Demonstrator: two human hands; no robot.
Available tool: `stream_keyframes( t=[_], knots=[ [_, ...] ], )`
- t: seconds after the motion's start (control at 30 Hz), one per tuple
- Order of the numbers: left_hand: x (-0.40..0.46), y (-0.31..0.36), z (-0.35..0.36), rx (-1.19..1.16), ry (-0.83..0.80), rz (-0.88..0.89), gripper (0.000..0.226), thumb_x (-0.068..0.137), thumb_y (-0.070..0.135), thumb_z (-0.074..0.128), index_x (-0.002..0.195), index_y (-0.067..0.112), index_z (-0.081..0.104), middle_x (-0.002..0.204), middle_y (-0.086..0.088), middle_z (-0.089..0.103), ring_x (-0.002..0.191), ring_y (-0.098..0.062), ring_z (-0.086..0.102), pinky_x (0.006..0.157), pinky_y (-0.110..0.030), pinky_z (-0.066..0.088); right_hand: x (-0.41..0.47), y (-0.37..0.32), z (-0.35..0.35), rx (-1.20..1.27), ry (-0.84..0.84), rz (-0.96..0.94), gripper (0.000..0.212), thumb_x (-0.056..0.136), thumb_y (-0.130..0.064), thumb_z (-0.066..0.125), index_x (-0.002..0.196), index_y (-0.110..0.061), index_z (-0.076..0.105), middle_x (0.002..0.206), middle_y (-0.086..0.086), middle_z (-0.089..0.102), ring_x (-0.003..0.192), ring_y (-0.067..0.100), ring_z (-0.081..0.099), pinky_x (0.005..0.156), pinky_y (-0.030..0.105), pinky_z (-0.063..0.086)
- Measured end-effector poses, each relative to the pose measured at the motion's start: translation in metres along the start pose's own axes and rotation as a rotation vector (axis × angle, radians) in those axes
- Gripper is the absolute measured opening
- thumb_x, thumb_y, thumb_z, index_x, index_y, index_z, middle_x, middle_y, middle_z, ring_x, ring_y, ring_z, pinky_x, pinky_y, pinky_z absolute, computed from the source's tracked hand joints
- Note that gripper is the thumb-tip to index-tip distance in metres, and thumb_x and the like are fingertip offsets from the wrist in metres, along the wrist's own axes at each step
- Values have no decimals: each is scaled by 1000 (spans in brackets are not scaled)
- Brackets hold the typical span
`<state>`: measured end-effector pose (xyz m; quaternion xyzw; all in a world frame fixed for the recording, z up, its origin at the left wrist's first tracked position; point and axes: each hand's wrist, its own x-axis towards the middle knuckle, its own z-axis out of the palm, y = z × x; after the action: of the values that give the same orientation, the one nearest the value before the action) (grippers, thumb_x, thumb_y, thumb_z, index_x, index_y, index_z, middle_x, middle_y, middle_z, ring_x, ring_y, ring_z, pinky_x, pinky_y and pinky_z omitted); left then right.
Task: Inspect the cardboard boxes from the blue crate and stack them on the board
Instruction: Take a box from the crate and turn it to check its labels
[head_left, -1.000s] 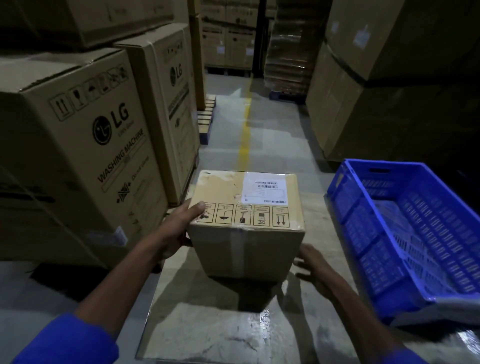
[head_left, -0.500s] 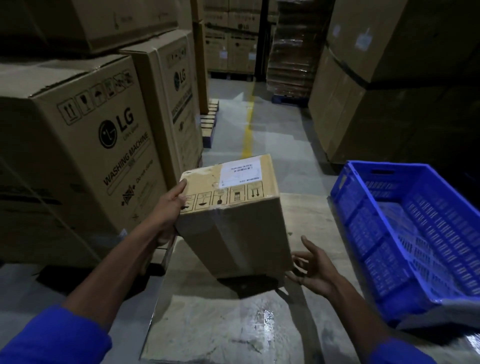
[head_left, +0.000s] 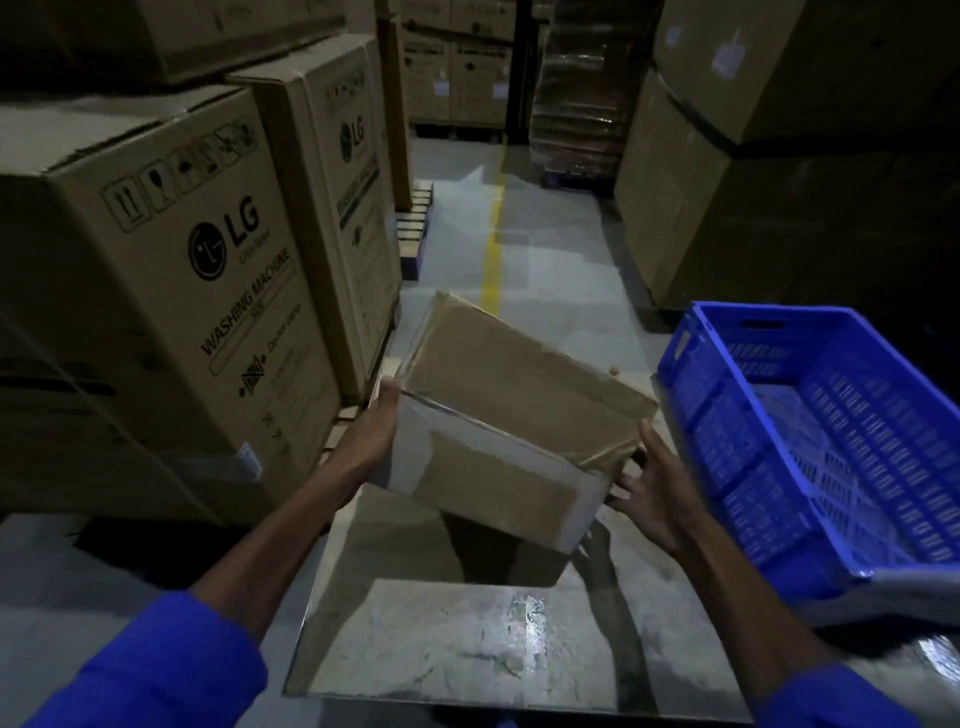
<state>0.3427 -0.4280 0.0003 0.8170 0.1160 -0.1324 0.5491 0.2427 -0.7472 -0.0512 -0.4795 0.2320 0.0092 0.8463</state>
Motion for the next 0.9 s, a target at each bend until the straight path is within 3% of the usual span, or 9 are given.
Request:
stream_keyframes(
  t=[0.1, 0.27, 0.37, 0.43, 0.5, 0.63, 0.7, 0.83, 0.9],
  knots=[
    [0, -7, 12, -128, -38, -124, 62, 101, 70, 26, 131, 25, 55, 128, 1, 52, 119, -27, 55, 103, -42, 44, -1, -3, -1, -258, 64, -55, 36, 95, -36, 66, 130, -27, 66, 136, 4, 69, 123, 26, 63, 109, 52, 45],
    [27, -58, 21, -129, -199, -175, 108, 61, 102, 45, 131, 21, 61, 132, -9, 64, 118, -33, 63, 104, -53, 49, -4, 7, -10, -479, 107, -56, 24, 100, -25, 66, 123, -16, 69, 122, 6, 75, 112, 24, 69, 101, 44, 51],
    [-4, -53, 28, -5, -253, -137, 59, 98, 65, 49, 129, 15, 55, 128, -2, 62, 111, -24, 62, 95, -40, 51, 0, 18, -19, -481, 94, -35, 31, 100, -23, 67, 130, -13, 68, 124, 7, 75, 120, 28, 69, 110, 51, 50],
    [-3, -62, 36, 15, -214, -152, 58, 102, 50, 55, 144, 13, 40, 131, 4, 50, 120, -26, 57, 91, -35, 48, 4, 19, -20, -517, 108, -37, 30, 100, -28, 68, 128, -18, 68, 126, 5, 74, 120, 26, 68, 110, 51, 50],
    [5, -65, 38, -41, -155, -179, 63, 100, 47, 62, 144, 10, 36, 129, 0, 52, 108, -23, 61, 79, -32, 51, 12, 19, -20, -579, 87, -40, 34, 98, -31, 70, 130, -22, 61, 129, 5, 70, 118, 24, 68, 106, 47, 53],
    [21, -71, 40, -85, -100, -218, 69, 88, 54, 73, 131, 9, 42, 121, -10, 62, 98, -24, 66, 76, -38, 59, 22, 23, -16, -700, 67, -12, 76, 85, -40, 83, 143, -17, 39, 131, -1, 60, 116, 19, 63, 99, 39, 55],
    [21, -72, 44, -98, -125, -233, 62, 88, 52, 75, 126, 10, 50, 114, -9, 65, 96, -25, 67, 77, -36, 57, 29, 26, -20, -740, 98, 1, 83, 75, -50, 87, 138, -14, 47, 128, 2, 66, 113, 20, 67, 97, 41, 58],
    [25, -73, 47, -51, -135, -197, 49, 89, 49, 75, 118, 11, 63, 107, -6, 70, 94, -25, 68, 85, -39, 58, 38, 33, -26, -771, 138, -30, 78, 66, -54, 89, 129, -17, 63, 117, 2, 75, 103, 18, 74, 88, 38, 62],
    [27, -73, 46, 5, -102, -172, 49, 88, 48, 75, 120, 12, 66, 112, -8, 71, 98, -26, 68, 90, -41, 58, 37, 32, -21, -779, 141, -50, 52, 78, -40, 87, 120, -17, 67, 110, 1, 77, 99, 18, 75, 85, 37, 62]
  ],
)
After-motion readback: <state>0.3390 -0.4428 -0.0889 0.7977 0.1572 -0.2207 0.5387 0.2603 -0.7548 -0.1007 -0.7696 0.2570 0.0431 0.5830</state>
